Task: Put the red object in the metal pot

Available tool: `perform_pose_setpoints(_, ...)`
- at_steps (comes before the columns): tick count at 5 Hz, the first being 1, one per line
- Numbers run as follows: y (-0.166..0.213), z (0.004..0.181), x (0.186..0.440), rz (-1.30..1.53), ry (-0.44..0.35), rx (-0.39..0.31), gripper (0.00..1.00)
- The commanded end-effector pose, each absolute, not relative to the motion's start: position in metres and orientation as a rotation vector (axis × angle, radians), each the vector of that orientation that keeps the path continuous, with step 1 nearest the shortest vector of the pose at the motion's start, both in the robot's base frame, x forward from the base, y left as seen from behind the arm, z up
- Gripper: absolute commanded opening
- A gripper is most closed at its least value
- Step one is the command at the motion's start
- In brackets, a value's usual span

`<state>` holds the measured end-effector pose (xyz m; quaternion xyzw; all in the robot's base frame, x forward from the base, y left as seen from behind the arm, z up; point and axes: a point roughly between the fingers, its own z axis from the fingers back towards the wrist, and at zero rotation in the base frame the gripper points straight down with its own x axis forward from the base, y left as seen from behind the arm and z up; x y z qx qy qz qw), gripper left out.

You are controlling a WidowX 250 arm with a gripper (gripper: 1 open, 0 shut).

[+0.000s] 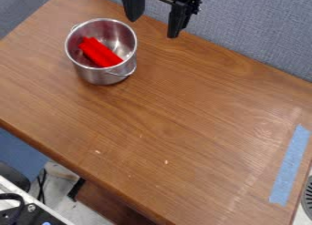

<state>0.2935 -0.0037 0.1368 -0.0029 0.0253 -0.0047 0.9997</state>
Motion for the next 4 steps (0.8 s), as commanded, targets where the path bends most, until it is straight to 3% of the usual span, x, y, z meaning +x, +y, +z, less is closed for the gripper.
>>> perform_pose_setpoints(1,0.018,0.134,0.316,-0.046,0.066,-0.011,0.0)
perform_pose_setpoints(2,0.041,0.137,0.337,-0.079,0.064,-0.016,1.0)
perform_pose_setpoints(3,0.02,0.134,0.325,-0.329,0.091,-0.018,0.0)
perform_pose_setpoints(4,-0.001,0.134,0.31,-0.544,0.124,-0.046,0.0)
